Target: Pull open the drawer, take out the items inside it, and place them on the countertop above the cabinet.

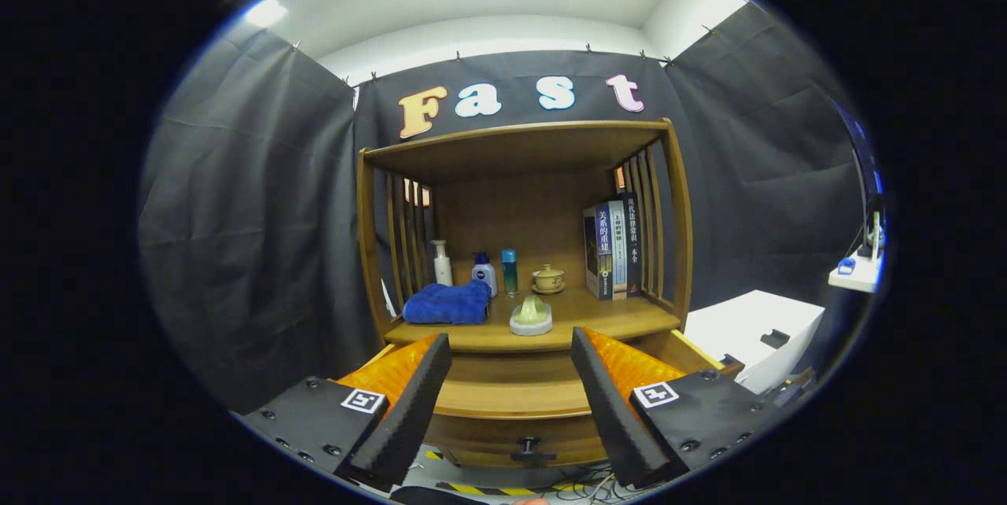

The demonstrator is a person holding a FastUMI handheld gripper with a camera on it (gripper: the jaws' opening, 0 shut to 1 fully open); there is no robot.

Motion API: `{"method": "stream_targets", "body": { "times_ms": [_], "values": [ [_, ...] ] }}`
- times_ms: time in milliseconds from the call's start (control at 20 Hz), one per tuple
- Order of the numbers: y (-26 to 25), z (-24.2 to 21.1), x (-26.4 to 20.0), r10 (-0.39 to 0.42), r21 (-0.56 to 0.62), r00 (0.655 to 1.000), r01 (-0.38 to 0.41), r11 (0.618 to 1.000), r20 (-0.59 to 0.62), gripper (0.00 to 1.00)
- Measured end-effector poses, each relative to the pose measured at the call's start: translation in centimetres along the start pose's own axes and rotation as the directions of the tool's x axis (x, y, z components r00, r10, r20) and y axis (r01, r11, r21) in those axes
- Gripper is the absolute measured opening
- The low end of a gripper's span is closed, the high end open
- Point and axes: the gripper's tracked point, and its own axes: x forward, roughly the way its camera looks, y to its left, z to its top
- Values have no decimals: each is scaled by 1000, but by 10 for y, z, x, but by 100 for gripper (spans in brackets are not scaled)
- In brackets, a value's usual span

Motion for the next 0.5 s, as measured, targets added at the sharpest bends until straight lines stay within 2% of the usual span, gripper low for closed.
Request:
{"method": "stream_targets", "body": {
  "times_ms": [300,500],
  "values": [
    [-9,-45,0,-34,11,999,33,999,15,99],
    [-14,-68,5,-46,-32,998,47,998,35,99]
  ]
}}
